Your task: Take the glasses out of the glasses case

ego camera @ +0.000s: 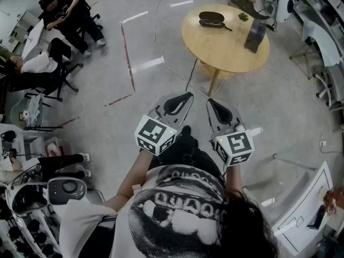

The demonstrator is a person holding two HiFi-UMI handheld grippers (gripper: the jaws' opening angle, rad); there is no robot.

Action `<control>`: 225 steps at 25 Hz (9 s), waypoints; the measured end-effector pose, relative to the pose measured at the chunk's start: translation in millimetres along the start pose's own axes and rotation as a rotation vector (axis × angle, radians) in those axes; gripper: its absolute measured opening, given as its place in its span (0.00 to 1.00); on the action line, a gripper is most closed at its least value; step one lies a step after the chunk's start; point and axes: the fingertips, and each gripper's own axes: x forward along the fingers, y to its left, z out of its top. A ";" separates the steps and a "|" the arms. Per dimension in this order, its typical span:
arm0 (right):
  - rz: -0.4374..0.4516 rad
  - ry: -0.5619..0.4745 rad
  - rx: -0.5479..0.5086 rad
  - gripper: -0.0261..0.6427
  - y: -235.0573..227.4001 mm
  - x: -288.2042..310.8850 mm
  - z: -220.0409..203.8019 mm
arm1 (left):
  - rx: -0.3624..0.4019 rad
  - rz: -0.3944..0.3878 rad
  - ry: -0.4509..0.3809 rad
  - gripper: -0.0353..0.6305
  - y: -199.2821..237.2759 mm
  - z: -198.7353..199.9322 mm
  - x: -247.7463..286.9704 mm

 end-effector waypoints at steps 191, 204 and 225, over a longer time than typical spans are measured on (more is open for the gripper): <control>-0.591 0.618 -0.301 0.04 -367.1 417.4 -22.7 | 0.089 -0.555 0.313 0.09 447.6 -16.2 368.2; -0.641 0.602 -0.207 0.04 -319.8 384.9 -21.4 | 0.080 -0.592 0.327 0.09 433.4 -30.3 366.4; -0.632 0.499 -0.151 0.04 -217.1 272.6 -44.8 | 0.137 -0.557 0.297 0.09 326.3 -34.8 274.2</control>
